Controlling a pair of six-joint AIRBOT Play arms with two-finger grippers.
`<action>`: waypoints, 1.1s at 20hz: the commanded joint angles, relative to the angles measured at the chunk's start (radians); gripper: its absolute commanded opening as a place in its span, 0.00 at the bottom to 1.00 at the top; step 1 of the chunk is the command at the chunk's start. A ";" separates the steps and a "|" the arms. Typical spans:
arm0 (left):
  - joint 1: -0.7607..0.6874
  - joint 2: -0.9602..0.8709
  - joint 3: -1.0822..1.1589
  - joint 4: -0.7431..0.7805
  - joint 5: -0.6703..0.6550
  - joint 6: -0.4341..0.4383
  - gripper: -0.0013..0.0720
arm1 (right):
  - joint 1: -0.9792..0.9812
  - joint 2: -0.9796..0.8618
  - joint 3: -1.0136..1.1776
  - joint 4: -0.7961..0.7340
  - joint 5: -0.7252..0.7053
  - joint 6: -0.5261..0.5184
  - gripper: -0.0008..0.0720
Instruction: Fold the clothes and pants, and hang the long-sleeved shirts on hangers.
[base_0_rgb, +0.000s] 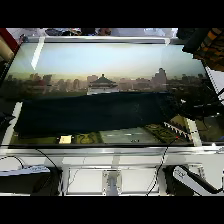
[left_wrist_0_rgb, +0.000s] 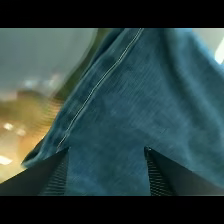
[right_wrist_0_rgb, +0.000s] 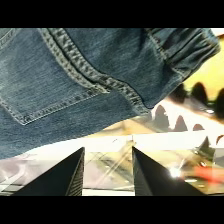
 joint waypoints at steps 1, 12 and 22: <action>0.010 -0.024 -0.003 0.137 -0.012 -0.051 0.78 | 0.001 0.000 0.000 0.024 0.027 0.001 0.47; -0.020 -0.068 -0.003 0.183 0.074 -0.059 0.81 | 0.001 0.000 0.000 0.043 0.026 0.001 0.47; -0.043 -0.103 -0.003 0.167 0.078 -0.034 0.34 | 0.001 0.000 0.000 0.043 0.022 0.002 0.47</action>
